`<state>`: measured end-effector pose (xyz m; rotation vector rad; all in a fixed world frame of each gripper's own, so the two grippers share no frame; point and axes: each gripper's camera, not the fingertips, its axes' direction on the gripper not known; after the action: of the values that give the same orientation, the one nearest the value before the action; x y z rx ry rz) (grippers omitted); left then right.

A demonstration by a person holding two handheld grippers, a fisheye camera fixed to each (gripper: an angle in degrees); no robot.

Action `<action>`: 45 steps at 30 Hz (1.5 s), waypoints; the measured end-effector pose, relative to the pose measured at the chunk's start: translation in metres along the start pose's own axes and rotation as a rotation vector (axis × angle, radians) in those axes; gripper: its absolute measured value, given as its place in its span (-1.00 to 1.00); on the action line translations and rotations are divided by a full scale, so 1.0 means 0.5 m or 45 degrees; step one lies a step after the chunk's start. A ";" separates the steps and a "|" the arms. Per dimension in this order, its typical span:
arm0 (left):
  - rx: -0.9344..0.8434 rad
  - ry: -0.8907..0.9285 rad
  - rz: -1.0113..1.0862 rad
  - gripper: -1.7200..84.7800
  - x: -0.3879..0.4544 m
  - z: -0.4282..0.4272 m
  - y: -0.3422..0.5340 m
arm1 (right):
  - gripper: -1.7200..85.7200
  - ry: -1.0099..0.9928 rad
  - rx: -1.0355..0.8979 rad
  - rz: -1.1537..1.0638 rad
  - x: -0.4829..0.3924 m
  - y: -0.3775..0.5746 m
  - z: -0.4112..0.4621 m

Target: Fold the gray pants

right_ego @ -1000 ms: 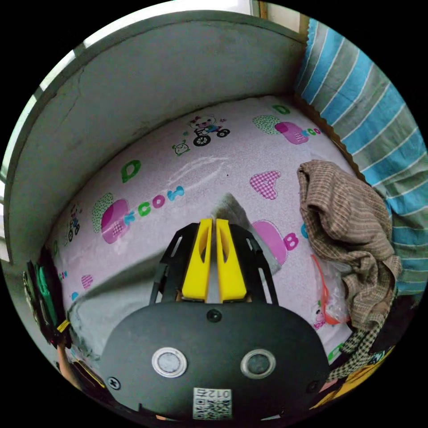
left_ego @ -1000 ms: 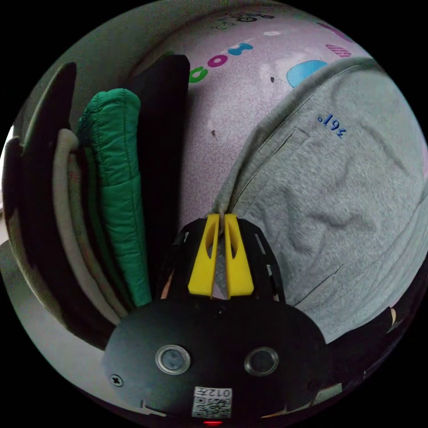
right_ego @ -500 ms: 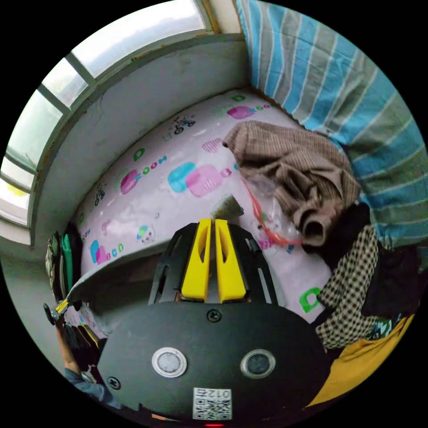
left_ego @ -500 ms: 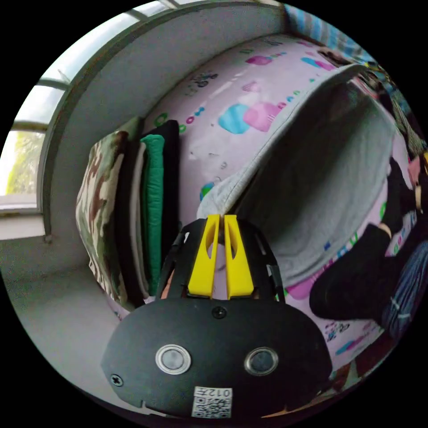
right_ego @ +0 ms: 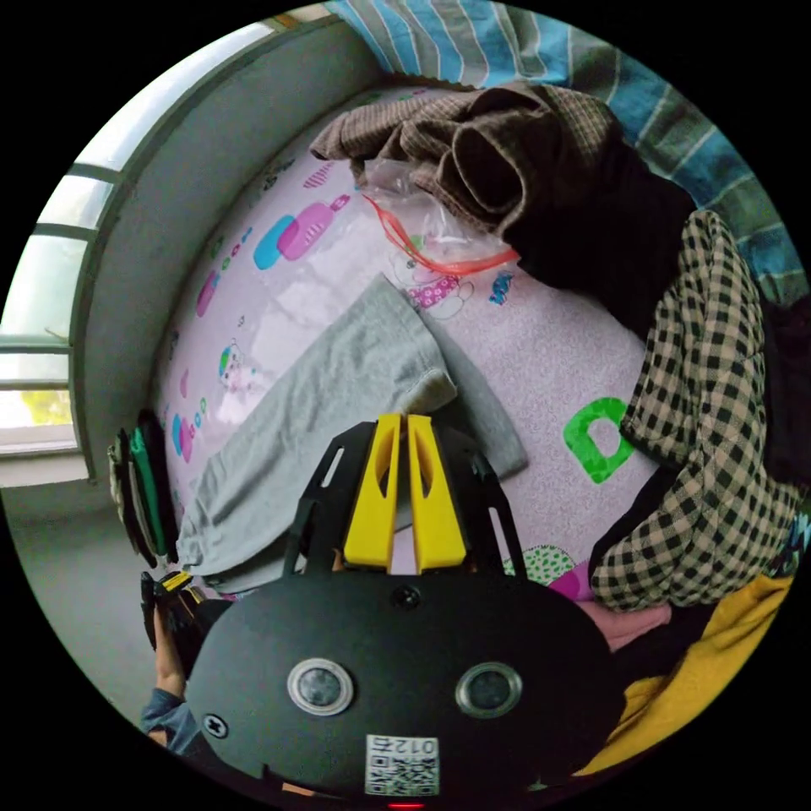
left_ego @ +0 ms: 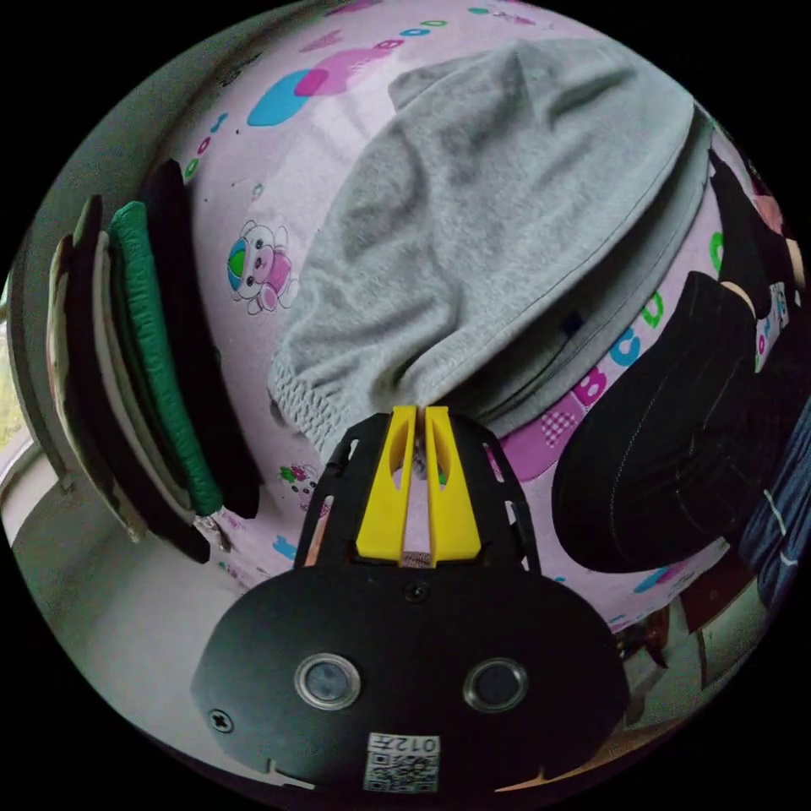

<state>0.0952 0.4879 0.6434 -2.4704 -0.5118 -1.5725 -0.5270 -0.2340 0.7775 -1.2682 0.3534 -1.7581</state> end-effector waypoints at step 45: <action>0.045 0.300 -0.226 -0.95 0.087 0.169 0.093 | -0.97 0.116 -0.077 0.121 0.105 0.077 0.293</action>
<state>0.2004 0.4805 0.6483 -2.2261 -0.7284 -1.8728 -0.3843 -0.2582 0.8464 -1.1965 0.5144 -1.7388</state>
